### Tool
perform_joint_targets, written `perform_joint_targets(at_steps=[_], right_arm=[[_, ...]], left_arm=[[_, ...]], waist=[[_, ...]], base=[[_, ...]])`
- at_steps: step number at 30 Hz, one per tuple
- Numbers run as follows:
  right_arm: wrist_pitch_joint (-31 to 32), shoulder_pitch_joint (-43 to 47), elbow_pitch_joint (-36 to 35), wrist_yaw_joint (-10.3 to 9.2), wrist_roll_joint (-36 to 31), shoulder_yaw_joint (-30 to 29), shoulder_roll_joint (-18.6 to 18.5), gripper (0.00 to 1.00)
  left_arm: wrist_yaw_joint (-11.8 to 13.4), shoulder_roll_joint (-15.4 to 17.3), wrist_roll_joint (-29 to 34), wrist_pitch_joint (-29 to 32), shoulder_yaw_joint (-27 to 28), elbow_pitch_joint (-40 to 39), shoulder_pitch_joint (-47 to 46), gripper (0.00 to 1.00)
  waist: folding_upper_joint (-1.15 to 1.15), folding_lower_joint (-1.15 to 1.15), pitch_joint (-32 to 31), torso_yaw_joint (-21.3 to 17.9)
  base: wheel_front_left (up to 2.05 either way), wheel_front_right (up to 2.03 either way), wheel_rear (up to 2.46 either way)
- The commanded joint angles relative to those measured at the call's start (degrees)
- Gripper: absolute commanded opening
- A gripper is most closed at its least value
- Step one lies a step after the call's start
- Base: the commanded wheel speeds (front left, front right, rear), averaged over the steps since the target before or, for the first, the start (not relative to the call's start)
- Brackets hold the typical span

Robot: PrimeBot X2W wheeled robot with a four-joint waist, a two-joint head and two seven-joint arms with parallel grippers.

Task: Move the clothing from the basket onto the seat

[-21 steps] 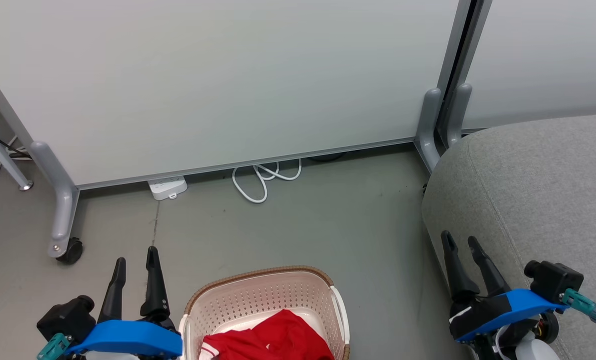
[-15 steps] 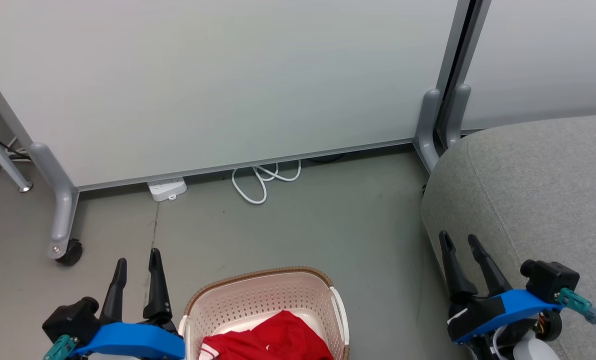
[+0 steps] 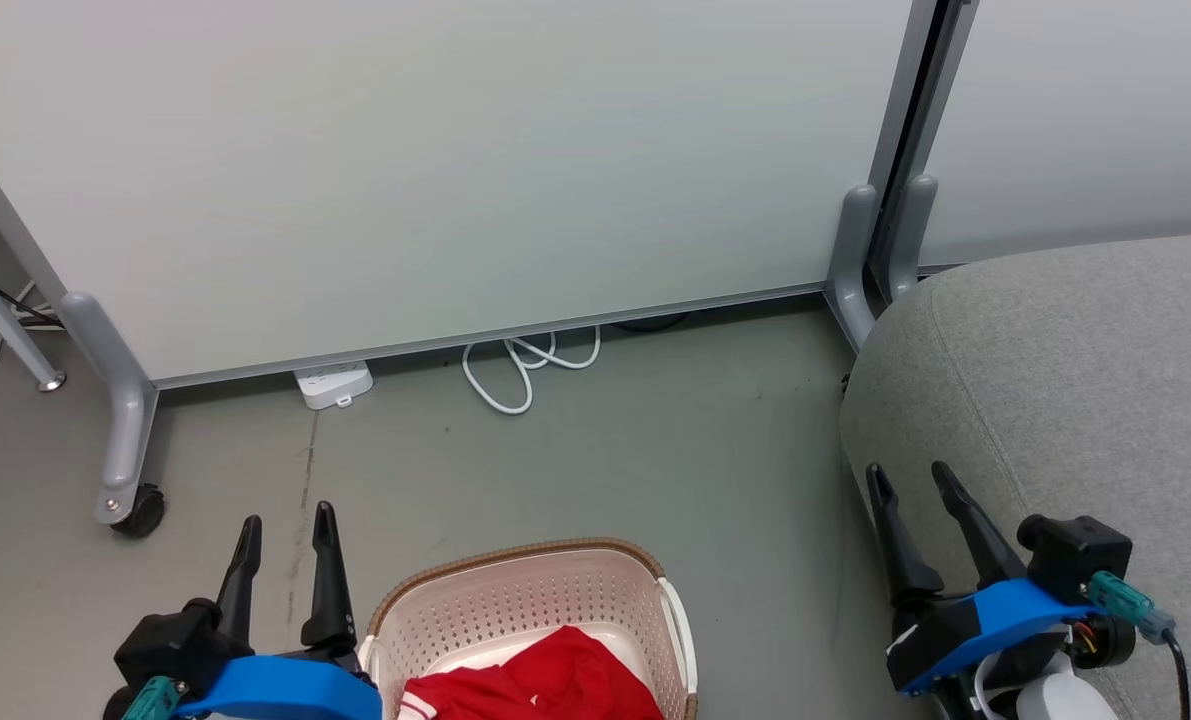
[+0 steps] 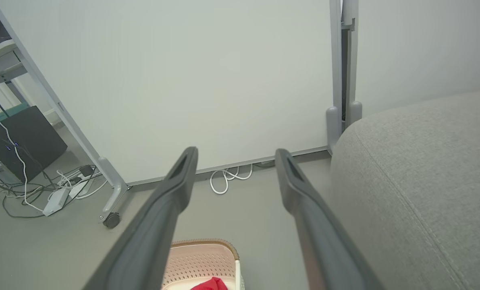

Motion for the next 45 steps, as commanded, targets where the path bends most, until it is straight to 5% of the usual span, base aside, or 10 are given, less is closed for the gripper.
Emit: perform_joint_targets(at_steps=[1,31,45], right_arm=[[0.2,-0.6,-0.5,0.1,-1.6,0.1,-0.4,1.0],[-0.5,-0.1,-1.3,0.09,-14.6,-0.1,-0.5,1.0],[-0.9,0.0,-1.0,0.09,-13.7,-0.1,-0.5,1.0]], left_arm=[[0.0,0.3,1.3,-0.5,-0.3,-0.5,0.3,1.0],[1.5,0.3,7.0,-3.8,-1.8,0.7,0.6,1.0],[1.9,0.3,7.1,-3.8,-2.1,0.4,1.0,1.0]], waist=[[0.0,0.0,0.0,0.0],[0.0,0.0,0.2,-0.2],[0.0,0.0,0.4,-0.1]], base=[[0.0,0.0,0.0],[0.0,0.0,0.0],[0.0,0.0,0.0]])
